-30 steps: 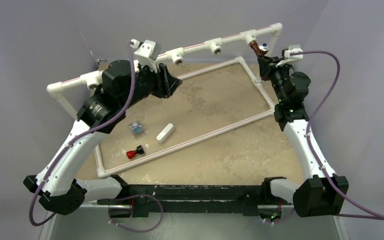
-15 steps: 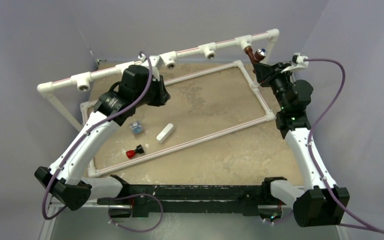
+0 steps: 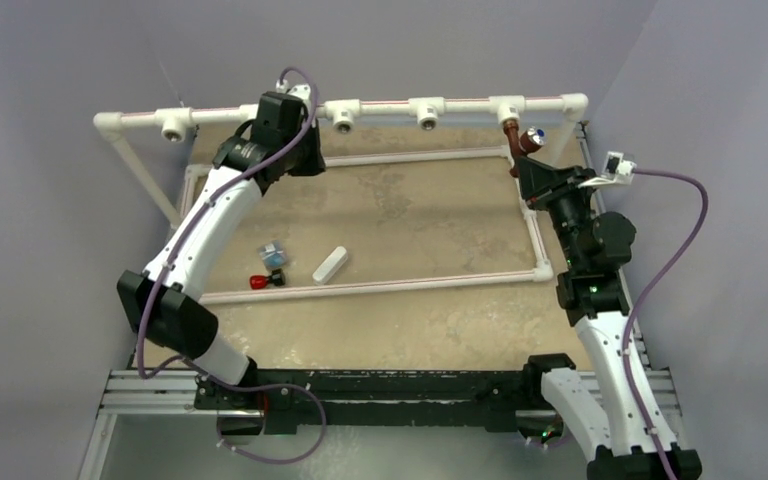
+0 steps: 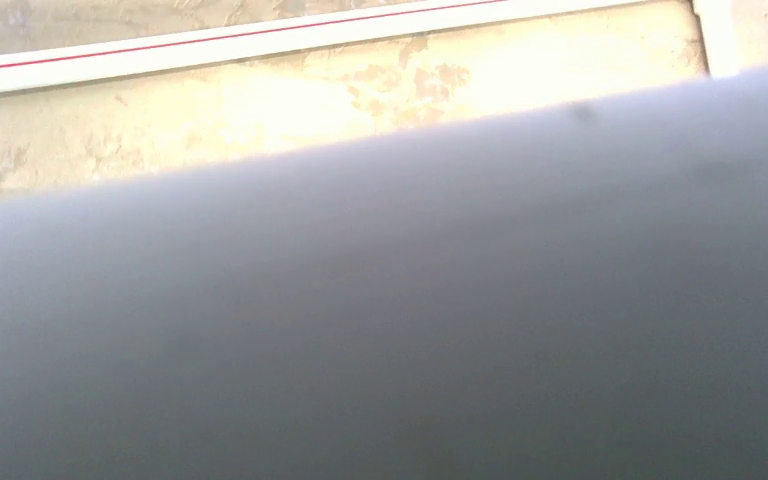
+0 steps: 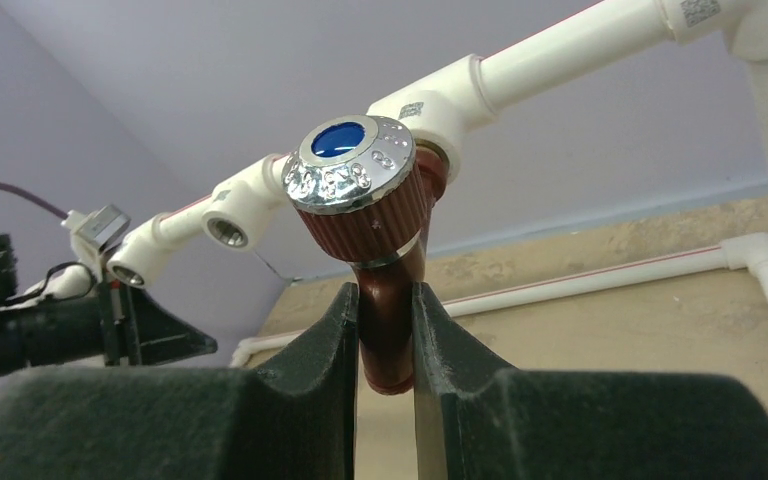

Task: Install the water faucets

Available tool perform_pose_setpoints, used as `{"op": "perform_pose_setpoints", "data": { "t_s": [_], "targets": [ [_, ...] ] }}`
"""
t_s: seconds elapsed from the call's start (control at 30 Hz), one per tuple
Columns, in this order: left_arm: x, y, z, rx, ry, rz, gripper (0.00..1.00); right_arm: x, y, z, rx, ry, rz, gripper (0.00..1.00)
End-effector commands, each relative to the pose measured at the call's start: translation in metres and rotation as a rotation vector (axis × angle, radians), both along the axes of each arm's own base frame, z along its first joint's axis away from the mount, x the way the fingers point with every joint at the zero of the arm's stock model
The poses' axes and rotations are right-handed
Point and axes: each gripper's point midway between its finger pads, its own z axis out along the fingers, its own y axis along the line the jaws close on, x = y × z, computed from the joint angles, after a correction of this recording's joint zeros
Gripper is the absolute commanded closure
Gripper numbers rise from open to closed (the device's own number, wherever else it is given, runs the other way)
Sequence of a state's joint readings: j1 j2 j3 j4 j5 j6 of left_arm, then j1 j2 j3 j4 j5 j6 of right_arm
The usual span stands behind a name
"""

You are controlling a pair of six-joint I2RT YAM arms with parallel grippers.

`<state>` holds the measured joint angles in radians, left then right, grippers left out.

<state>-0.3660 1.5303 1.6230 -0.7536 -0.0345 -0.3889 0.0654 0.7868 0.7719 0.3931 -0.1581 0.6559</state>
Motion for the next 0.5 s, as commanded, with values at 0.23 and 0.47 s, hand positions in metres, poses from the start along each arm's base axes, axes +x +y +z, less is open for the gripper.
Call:
{"op": "perform_pose_setpoints", "data": {
  "t_s": [0.23, 0.47],
  "targets": [
    [0.053, -0.009, 0.038, -0.019, -0.145, -0.035, 1.00, -0.027, -0.020, 0.026, 0.089, -0.082, -0.096, 1.00],
    [0.031, -0.003, 0.042, -0.042, -0.158, -0.034, 0.96, -0.017, -0.029, 0.024, -0.003, -0.048, -0.159, 0.96]
  ]
}}
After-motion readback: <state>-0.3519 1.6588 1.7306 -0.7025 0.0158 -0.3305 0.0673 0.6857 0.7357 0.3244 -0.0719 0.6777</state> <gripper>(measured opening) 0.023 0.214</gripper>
